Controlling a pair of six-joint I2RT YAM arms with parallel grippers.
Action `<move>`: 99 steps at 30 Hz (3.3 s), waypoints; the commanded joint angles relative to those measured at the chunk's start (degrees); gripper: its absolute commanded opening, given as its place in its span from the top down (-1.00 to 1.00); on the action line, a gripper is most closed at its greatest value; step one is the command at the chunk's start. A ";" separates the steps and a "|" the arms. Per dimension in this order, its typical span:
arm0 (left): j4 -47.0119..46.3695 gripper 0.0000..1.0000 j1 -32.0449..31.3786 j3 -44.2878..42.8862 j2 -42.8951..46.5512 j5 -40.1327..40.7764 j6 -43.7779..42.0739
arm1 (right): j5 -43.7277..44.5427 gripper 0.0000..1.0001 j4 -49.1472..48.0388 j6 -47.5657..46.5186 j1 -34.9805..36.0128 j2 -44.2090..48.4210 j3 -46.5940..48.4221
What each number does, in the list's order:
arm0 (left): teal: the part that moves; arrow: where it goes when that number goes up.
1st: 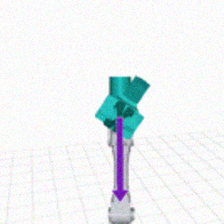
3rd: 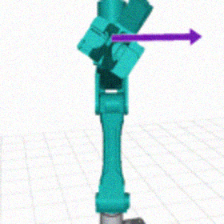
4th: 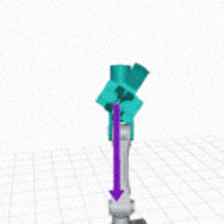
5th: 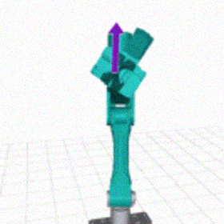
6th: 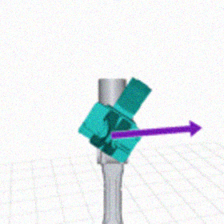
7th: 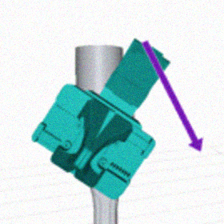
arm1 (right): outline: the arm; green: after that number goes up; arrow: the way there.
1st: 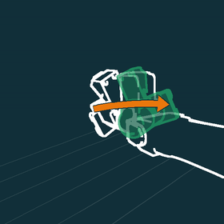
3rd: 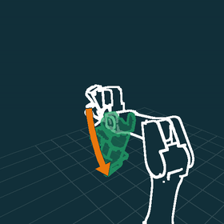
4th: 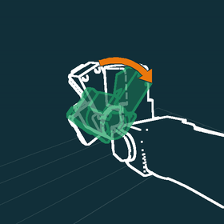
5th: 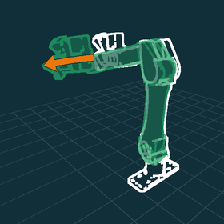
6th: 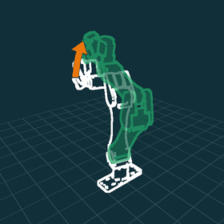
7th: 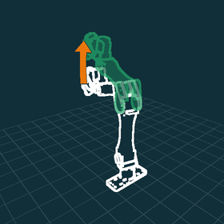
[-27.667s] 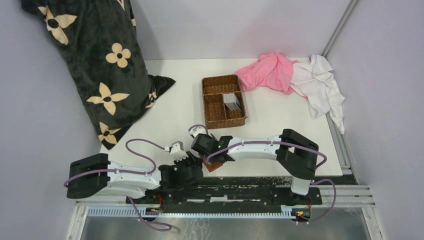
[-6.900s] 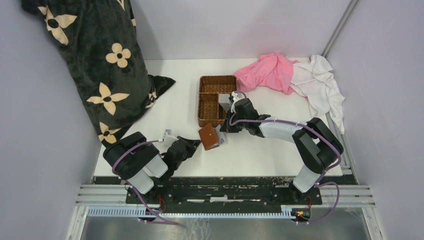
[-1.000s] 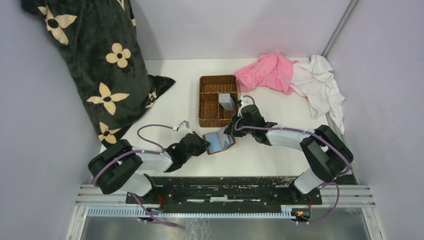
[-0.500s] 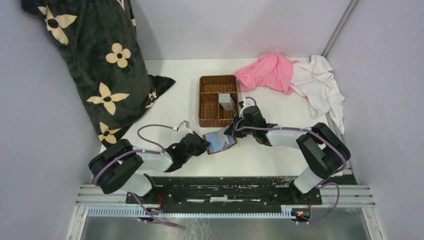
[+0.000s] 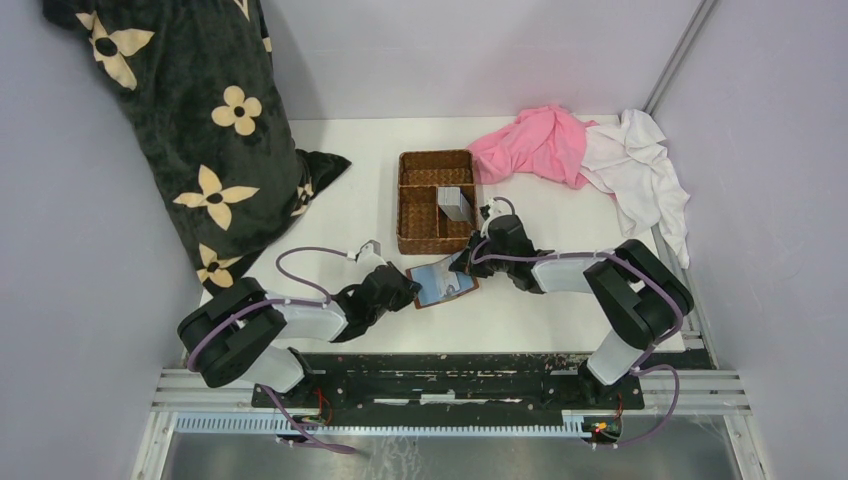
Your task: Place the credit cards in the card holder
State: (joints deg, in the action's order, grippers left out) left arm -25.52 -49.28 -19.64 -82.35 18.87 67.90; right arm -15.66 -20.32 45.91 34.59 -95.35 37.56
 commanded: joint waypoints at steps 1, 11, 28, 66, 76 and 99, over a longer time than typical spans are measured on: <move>11.20 0.69 -0.03 -0.49 -2.21 2.63 -2.34 | -0.57 0.98 0.78 -0.89 0.27 -1.98 -1.80; 15.43 0.69 0.02 -3.81 -4.59 3.36 -3.07 | -2.83 0.98 -0.57 -1.77 0.28 -3.12 -3.90; 16.64 0.72 -0.73 -3.65 -5.87 1.59 -3.23 | 9.40 0.98 -3.65 2.15 6.08 -3.63 -5.49; 21.47 0.63 -7.06 -0.01 9.35 7.14 0.97 | 25.79 -0.04 17.09 4.72 16.45 4.43 -0.74; 23.03 0.60 -6.95 0.06 11.14 11.82 0.70 | 27.15 -0.03 19.35 4.54 18.03 4.54 1.19; 15.68 0.69 -11.54 -1.13 4.68 6.92 -1.57 | 26.74 -0.03 22.44 8.01 20.70 2.67 5.27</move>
State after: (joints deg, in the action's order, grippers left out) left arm -11.79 -58.46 -19.59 -75.46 26.41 67.85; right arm 11.11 -1.48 52.47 54.28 -90.89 41.54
